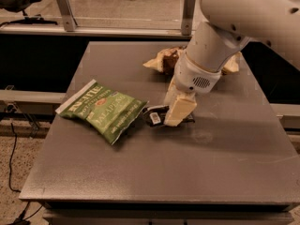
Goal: Move rxbar chocolate near green jalapeno chip bag
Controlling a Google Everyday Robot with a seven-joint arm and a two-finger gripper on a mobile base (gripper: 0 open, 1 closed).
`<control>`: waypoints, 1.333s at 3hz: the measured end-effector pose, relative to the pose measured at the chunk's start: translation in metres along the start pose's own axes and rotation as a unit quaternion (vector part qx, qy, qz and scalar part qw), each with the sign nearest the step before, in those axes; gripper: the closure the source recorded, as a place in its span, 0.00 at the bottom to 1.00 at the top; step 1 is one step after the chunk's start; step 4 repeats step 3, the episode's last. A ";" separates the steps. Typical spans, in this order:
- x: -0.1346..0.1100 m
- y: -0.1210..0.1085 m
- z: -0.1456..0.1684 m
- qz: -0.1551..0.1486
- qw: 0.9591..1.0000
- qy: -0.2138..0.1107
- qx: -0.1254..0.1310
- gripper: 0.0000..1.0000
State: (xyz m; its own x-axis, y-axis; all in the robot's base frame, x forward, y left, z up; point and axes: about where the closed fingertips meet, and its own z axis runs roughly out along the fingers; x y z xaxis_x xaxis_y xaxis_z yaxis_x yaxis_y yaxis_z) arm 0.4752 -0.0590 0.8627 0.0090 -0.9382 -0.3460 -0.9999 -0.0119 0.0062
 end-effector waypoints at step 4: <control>-0.007 0.003 0.003 0.009 1.000 -0.016 0.001 0.00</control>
Offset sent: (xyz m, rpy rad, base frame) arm -0.0019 0.0054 -0.0018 0.0298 0.0091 -0.0179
